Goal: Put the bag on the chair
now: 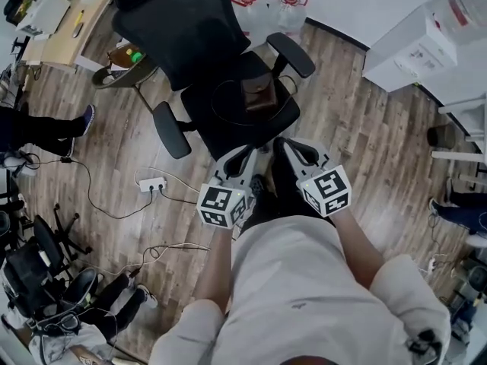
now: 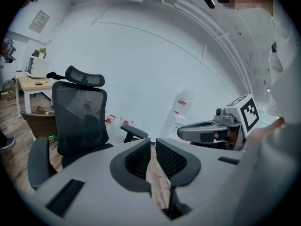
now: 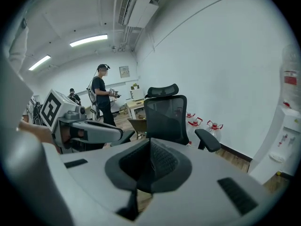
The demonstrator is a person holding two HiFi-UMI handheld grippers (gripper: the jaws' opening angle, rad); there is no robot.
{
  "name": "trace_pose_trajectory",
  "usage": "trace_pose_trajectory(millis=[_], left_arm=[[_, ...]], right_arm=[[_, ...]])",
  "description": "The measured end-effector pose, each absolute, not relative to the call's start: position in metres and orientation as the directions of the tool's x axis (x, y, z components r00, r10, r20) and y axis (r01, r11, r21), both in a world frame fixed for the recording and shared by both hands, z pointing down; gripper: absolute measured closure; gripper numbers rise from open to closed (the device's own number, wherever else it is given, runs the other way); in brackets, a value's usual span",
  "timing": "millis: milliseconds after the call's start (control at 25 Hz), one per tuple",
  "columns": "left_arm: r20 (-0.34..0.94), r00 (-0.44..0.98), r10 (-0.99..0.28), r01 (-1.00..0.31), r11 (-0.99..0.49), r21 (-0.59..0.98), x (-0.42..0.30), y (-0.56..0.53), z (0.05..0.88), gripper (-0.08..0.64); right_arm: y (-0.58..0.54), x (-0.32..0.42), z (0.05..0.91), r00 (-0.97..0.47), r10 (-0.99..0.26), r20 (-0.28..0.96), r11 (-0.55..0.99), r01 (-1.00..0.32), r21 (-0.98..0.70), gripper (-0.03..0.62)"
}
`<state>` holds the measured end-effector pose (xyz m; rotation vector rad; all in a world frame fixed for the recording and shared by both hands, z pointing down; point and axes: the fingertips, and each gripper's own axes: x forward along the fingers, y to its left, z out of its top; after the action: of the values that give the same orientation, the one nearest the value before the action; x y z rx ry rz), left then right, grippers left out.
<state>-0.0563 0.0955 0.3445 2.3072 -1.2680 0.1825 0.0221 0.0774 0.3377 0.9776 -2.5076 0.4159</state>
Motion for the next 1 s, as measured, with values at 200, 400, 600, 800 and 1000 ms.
trace_pose_trajectory(millis=[200,400,600,800,1000], left_arm=[[0.340,0.580,-0.740,-0.808,-0.473,0.351,-0.049,0.102,0.339,0.528],[0.321,0.600,-0.732,-0.796,-0.507,0.332,-0.042,0.104,0.328,0.537],[0.320,0.614,-0.722,-0.788,-0.532,0.310,-0.037,0.104,0.325,0.549],[0.316,0.616,-0.722,-0.786,-0.535,0.309,-0.033,0.104,0.322,0.554],[0.310,0.623,-0.718,-0.781,-0.546,0.304,-0.028,0.108,0.320,0.554]], right_arm=[[0.084,0.027,0.325,-0.659,-0.599,0.456,0.691,-0.713,-0.122,0.586],[0.089,0.035,0.318,-0.649,-0.625,0.434,0.670,-0.731,-0.129,0.588],[0.091,0.042,0.310,-0.646,-0.640,0.417,0.654,-0.742,-0.146,0.588],[0.093,0.047,0.302,-0.669,-0.639,0.379,0.666,-0.728,-0.164,0.589],[0.094,0.048,0.294,-0.686,-0.637,0.351,0.677,-0.716,-0.172,0.589]])
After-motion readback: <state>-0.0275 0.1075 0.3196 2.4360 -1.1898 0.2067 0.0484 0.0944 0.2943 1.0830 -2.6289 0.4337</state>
